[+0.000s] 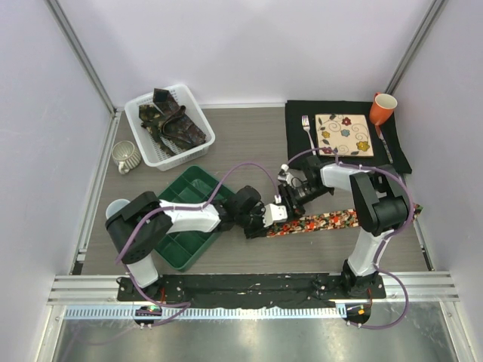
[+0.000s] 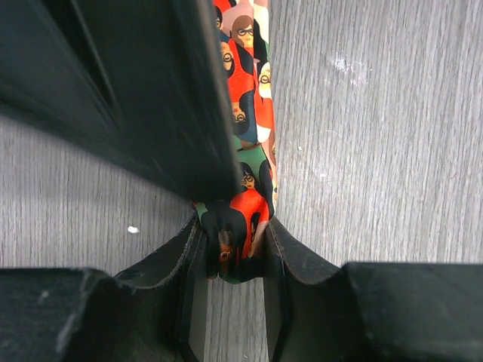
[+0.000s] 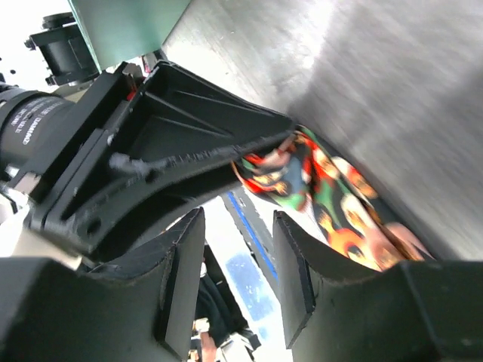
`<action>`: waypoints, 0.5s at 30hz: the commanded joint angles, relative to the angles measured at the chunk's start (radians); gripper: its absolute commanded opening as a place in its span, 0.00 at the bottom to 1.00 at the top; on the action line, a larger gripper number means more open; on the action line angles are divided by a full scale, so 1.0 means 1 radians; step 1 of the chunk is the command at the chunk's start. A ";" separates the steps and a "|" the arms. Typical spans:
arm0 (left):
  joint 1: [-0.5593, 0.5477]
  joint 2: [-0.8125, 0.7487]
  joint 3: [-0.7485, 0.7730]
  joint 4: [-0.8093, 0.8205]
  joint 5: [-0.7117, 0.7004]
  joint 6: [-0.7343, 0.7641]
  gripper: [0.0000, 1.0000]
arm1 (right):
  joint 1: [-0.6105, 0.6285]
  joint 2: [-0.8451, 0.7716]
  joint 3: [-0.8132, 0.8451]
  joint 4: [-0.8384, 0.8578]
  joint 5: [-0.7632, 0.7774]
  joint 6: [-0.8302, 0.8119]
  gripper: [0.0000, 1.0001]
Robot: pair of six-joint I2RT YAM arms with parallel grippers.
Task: Roll the ties
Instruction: Roll the tie at the center of the board.
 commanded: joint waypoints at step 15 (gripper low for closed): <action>-0.008 0.058 0.025 -0.138 -0.030 0.019 0.15 | 0.081 0.071 -0.032 0.237 0.033 0.171 0.36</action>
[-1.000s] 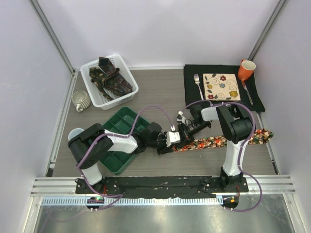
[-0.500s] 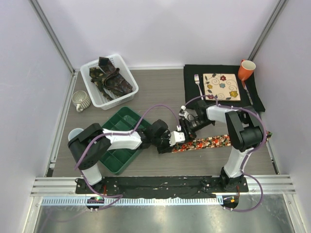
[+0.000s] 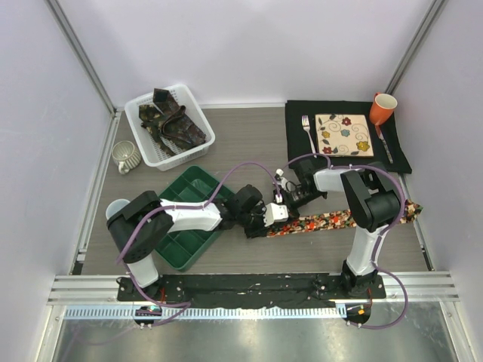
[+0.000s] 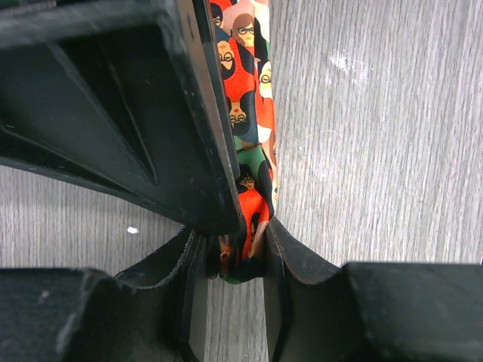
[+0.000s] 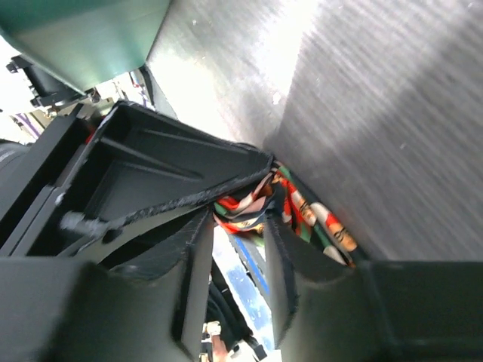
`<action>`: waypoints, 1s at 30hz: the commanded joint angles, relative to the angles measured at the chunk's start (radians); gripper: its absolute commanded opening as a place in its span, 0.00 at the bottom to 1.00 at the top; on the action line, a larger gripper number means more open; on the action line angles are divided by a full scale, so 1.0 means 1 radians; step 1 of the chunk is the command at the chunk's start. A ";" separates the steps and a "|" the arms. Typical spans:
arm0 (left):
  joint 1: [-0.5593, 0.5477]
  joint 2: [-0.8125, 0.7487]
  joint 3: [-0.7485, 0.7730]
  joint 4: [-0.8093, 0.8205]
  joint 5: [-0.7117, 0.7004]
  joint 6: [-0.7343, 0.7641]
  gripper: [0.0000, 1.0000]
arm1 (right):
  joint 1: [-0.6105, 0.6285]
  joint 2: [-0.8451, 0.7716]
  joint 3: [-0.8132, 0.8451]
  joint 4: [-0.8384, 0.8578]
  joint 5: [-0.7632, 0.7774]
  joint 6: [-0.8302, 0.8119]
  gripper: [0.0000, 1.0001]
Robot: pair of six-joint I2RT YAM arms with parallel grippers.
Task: Roll the ties
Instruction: Roll the tie at the center of the board.
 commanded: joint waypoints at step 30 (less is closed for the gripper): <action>0.042 0.083 -0.217 0.625 0.109 -0.227 0.74 | -0.164 0.205 -0.005 -0.109 0.040 -0.157 0.01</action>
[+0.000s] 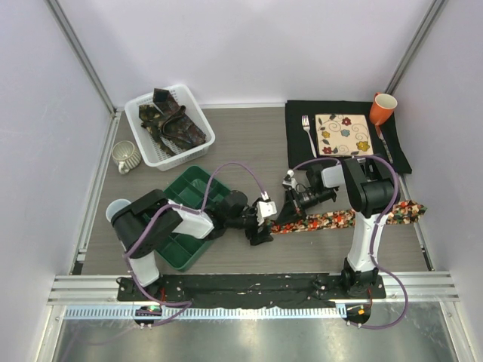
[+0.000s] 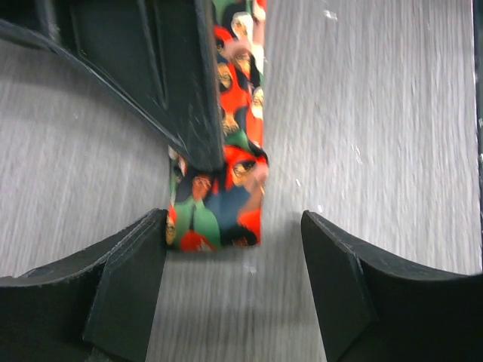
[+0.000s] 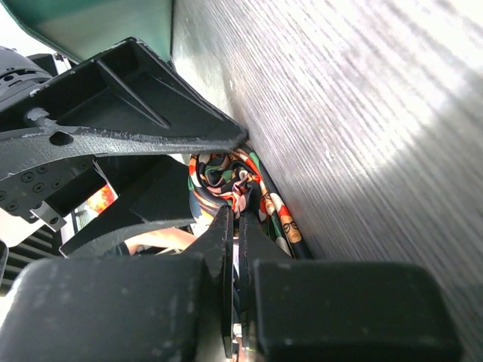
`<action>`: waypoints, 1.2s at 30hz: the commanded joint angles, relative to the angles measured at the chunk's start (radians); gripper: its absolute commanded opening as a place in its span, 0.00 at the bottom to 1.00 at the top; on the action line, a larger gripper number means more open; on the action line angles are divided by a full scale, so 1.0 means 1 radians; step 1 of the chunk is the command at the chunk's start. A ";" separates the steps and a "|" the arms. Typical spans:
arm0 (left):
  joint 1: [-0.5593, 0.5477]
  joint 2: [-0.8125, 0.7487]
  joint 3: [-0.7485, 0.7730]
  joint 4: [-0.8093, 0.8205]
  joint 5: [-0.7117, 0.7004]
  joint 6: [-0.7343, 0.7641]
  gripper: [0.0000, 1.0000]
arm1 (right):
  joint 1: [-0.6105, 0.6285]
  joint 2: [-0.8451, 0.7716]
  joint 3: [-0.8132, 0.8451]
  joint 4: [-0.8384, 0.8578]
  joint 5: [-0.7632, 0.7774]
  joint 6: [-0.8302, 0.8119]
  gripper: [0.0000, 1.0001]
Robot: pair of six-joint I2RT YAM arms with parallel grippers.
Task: Roll the ties
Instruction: Roll the tie at the center of the board.
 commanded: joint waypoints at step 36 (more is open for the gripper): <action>-0.061 0.026 0.135 -0.454 -0.201 0.189 0.14 | 0.085 -0.072 0.091 -0.118 0.203 0.093 0.35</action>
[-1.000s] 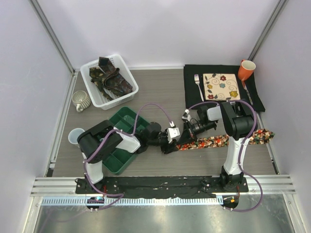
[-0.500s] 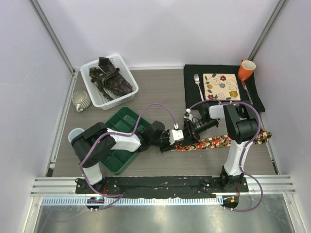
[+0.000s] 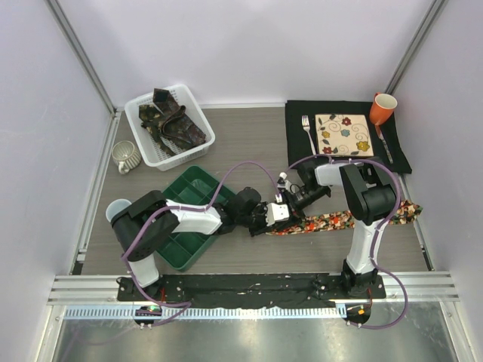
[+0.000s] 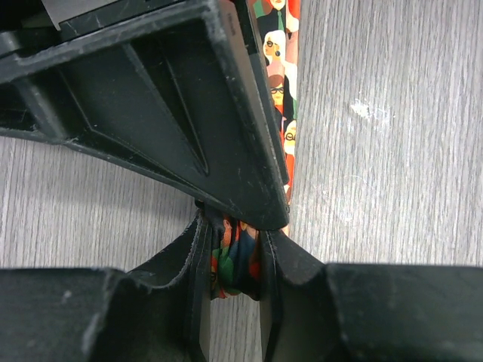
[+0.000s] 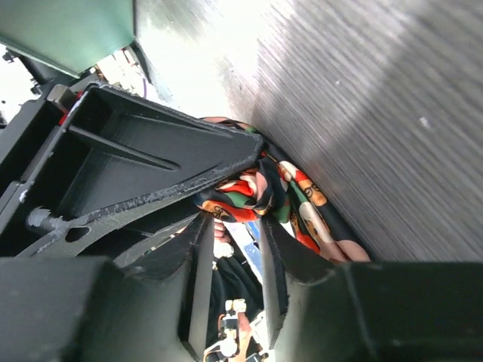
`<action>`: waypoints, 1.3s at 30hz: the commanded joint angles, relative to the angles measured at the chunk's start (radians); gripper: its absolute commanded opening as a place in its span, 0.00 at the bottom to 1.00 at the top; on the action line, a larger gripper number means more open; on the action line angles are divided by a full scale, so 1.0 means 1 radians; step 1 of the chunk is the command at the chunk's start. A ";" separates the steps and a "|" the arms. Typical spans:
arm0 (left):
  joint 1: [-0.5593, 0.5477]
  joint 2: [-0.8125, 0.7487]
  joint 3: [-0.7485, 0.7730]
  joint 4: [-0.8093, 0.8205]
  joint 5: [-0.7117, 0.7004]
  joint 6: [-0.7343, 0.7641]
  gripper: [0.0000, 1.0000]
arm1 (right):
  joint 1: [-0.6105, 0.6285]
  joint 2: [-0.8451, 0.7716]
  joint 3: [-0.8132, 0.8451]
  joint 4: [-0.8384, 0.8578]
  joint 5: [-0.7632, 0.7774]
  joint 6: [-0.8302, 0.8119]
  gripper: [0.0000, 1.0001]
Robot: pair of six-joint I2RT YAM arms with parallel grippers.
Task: Roll the ties
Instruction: Roll the tie at the center of the board.
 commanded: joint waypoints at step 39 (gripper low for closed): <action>-0.004 0.012 -0.066 -0.152 -0.032 0.078 0.14 | 0.000 0.008 0.076 -0.027 0.001 0.006 0.44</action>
